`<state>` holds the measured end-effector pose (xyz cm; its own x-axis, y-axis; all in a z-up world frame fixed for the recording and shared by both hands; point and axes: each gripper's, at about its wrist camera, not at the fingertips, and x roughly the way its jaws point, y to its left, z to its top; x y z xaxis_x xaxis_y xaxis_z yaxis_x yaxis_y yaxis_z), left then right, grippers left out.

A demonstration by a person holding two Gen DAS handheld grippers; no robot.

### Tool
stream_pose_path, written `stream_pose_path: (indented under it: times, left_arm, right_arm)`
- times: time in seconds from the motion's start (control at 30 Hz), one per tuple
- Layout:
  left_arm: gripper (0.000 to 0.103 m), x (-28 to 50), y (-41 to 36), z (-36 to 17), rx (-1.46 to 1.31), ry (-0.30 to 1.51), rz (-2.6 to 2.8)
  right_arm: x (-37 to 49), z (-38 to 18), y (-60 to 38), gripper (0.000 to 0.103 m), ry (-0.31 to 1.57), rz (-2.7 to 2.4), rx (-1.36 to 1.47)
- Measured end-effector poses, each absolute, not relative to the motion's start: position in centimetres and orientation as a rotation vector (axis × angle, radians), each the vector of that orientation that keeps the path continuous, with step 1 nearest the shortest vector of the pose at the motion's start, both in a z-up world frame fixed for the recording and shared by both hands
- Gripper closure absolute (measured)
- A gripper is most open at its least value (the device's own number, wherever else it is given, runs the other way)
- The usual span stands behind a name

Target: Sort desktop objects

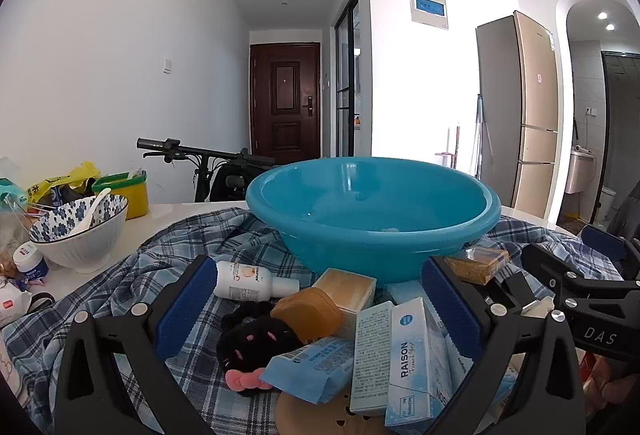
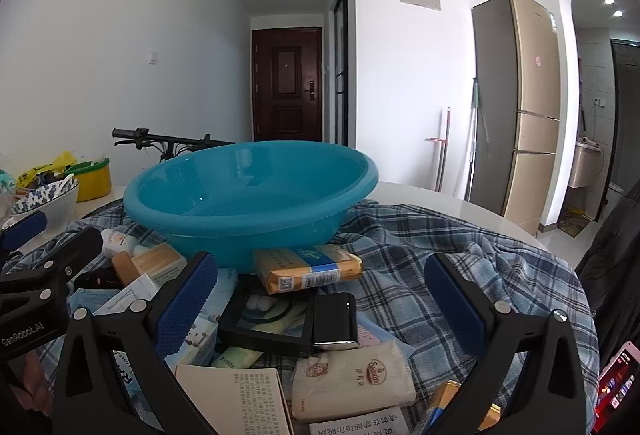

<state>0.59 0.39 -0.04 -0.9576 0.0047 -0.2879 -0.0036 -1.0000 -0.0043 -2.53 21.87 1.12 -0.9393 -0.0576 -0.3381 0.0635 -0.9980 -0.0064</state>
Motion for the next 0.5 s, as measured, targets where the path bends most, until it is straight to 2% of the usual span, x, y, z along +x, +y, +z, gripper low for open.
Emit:
stream_pose_path:
  times: [0.5]
  left_arm:
    - [0.0, 0.63, 0.68, -0.02, -0.447, -0.007, 3.063]
  right_arm:
    - [-2.55, 1.08, 22.09, 0.001, 0.005, -3.036, 0.538]
